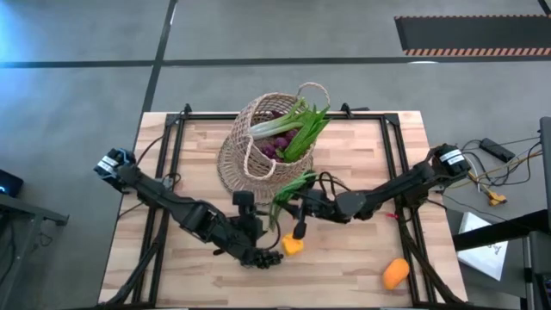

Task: Build produce basket
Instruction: Put the green string beans into the brown basket

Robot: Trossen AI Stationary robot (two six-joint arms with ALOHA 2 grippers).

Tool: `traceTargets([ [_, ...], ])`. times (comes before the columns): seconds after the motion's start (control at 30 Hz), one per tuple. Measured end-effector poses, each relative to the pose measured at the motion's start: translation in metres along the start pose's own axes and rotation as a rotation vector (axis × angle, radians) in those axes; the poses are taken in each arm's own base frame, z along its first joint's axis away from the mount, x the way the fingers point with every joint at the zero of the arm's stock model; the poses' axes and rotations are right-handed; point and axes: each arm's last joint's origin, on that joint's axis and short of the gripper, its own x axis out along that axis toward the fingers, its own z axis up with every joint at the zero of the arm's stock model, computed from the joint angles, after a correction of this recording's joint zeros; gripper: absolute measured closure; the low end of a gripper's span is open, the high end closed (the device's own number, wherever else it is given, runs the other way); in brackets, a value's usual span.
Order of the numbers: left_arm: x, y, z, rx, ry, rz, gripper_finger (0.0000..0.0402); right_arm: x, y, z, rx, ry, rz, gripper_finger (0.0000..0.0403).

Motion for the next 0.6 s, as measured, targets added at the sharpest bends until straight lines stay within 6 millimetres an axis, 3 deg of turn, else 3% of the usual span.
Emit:
traceTargets([
  [0.13, -0.01, -0.01, 0.002, 0.034, -0.029, -0.007, 0.019, 0.0, 0.0, 0.0, -0.016, 0.0, -0.008, 0.0383],
  [0.3, -0.028, -0.028, -0.012, -0.028, -0.031, 0.061, 0.019, -0.004, -0.004, 0.018, -0.047, -0.04, -0.015, 0.0384],
  [0.47, -0.038, -0.049, -0.046, -0.109, -0.046, 0.163, 0.019, 0.004, -0.016, 0.075, -0.145, -0.088, -0.059, 0.0384],
  [0.6, -0.04, -0.062, -0.075, -0.157, -0.105, 0.236, 0.019, 0.022, -0.038, 0.127, -0.255, -0.031, -0.162, 0.0384],
])
